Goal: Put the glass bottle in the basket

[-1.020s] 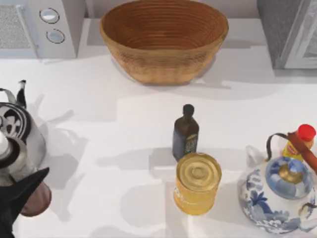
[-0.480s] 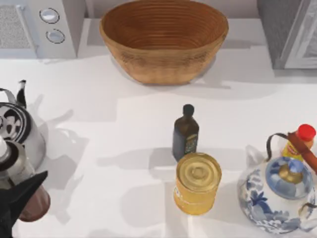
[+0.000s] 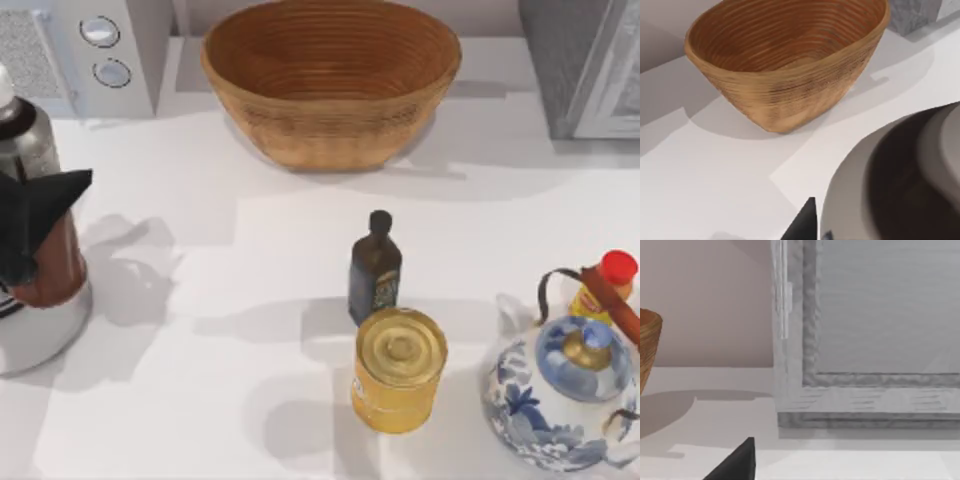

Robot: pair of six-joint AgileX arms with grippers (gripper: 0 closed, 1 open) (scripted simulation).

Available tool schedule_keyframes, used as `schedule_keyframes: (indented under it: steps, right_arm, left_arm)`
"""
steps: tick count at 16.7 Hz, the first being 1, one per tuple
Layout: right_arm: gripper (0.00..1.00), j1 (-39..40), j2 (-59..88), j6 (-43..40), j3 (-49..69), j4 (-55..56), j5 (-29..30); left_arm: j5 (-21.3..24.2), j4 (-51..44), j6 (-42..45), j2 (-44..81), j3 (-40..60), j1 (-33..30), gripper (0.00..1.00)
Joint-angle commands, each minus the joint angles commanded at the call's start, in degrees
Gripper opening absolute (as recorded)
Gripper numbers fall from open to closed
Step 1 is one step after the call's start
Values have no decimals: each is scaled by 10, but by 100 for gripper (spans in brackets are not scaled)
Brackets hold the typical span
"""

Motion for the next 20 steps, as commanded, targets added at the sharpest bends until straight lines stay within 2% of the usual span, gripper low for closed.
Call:
schedule_keyframes:
  steps: [3, 8, 11, 13, 16, 18, 20]
  right_arm:
    - [100, 0, 0, 0, 0, 0, 0]
    - [100, 0, 0, 0, 0, 0, 0]
    - [100, 0, 0, 0, 0, 0, 0]
    - [100, 0, 0, 0, 0, 0, 0]
    - [100, 0, 0, 0, 0, 0, 0]
    - [100, 0, 0, 0, 0, 0, 0]
    - [100, 0, 0, 0, 0, 0, 0]
  left_arm:
    - [-138, 12, -63, 157, 167, -83, 0]
    - [-399, 36, -174, 423, 450, -225, 0]
    - [-544, 51, -232, 558, 591, -299, 0]
    - [-623, 60, -263, 629, 661, -340, 0]
    - [-702, 70, -297, 700, 726, -381, 0]
    - [-724, 74, -307, 720, 744, -393, 0]
    - [-726, 74, -308, 721, 745, -395, 0]
